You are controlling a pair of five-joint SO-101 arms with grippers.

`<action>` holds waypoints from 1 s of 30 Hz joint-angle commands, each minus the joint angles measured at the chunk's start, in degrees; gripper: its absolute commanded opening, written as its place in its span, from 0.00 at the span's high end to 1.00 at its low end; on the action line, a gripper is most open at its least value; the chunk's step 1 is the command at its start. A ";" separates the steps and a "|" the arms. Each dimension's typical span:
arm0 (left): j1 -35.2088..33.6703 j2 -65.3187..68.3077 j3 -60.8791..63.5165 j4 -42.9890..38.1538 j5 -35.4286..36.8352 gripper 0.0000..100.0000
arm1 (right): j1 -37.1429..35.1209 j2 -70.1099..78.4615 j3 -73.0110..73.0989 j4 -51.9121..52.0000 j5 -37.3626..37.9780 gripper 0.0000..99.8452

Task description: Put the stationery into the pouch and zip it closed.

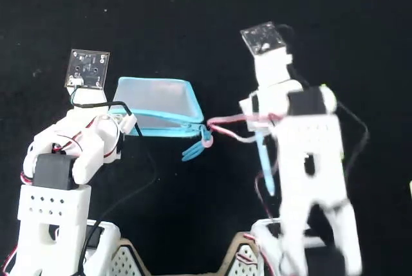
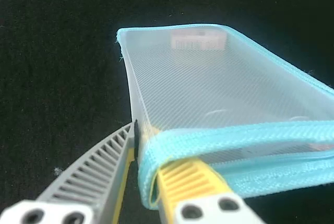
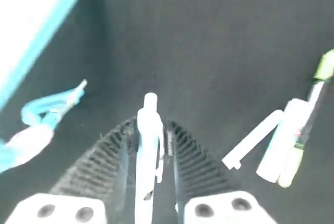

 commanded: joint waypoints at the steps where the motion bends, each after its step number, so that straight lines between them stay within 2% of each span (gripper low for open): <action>1: 0.22 -0.53 -0.40 -0.70 0.53 0.97 | -5.01 -12.00 -0.48 0.53 0.00 0.99; 8: 0.13 -0.53 -0.40 -0.70 0.53 0.97 | -17.85 -27.30 0.92 -1.58 0.00 0.99; 17: 0.13 -0.53 -0.40 -0.70 0.53 0.97 | -27.52 -38.11 2.33 -9.49 0.00 0.99; 22: 0.13 -0.53 -0.40 -0.70 0.44 0.97 | -34.73 -41.63 8.40 -15.82 0.00 0.99; 30: 0.04 -0.53 1.10 -1.14 0.35 0.97 | -36.92 -51.56 20.26 -31.47 0.00 0.99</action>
